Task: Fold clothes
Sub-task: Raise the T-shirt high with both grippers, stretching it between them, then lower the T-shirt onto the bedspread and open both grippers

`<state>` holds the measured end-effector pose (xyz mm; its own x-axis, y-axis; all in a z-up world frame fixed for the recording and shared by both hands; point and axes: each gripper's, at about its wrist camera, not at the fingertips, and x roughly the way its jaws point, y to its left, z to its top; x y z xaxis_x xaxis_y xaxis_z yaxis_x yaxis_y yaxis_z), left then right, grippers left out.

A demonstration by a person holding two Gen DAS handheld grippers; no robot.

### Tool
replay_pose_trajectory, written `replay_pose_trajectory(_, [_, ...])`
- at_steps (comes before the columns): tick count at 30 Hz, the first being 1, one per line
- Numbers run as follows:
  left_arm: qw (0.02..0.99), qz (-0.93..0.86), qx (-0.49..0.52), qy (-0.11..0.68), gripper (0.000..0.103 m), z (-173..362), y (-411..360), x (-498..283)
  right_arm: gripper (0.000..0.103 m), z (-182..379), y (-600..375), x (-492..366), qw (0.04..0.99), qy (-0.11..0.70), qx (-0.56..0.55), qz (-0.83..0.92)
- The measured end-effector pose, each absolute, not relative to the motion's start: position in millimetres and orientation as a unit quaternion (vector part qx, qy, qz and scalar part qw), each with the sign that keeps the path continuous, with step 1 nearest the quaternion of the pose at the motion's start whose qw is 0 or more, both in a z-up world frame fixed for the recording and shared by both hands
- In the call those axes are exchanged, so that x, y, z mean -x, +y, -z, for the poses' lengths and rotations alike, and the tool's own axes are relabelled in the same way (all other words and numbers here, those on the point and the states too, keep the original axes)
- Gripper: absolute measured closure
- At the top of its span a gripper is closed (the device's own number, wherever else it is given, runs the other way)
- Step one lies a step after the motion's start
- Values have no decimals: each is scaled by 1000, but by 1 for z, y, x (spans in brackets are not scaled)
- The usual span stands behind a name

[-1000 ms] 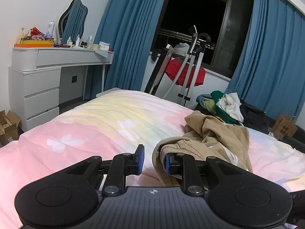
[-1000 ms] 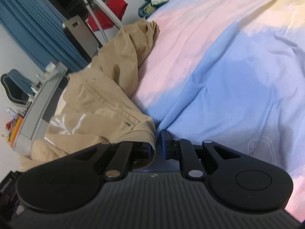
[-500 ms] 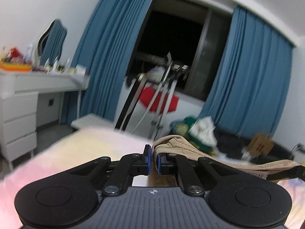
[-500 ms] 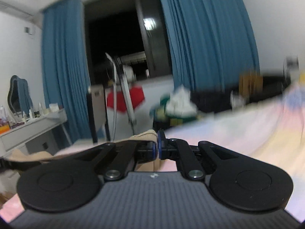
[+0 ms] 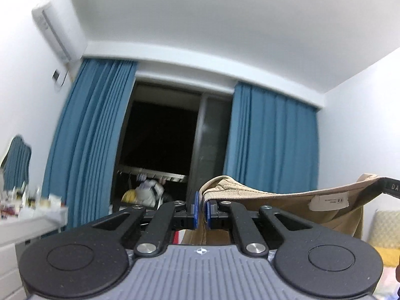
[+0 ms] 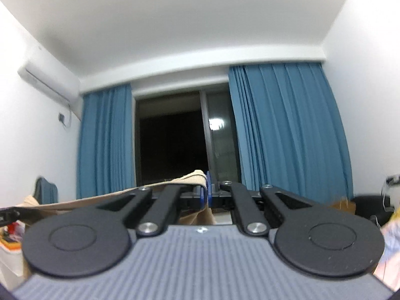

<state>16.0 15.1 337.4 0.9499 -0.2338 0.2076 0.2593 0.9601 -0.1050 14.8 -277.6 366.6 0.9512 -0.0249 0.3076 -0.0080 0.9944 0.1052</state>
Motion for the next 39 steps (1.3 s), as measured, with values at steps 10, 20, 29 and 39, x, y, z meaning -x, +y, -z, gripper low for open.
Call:
replay_pose_trajectory(10, [981, 138, 76, -115, 95, -413, 38, 45, 97, -440, -267, 62, 986, -159, -42, -33])
replay_pose_trajectory(20, [990, 107, 64, -63, 95, -370, 51, -41, 97, -391, -254, -24, 995, -92, -39, -27])
replay_pose_trajectory(29, [993, 78, 88, 23, 93, -219, 47, -269, 97, -256, -251, -216, 998, -7, -66, -14])
replay_pose_trajectory(39, [982, 50, 66, 167, 93, 25, 33, -477, 97, -24, -260, -425, 984, 144, -102, 6])
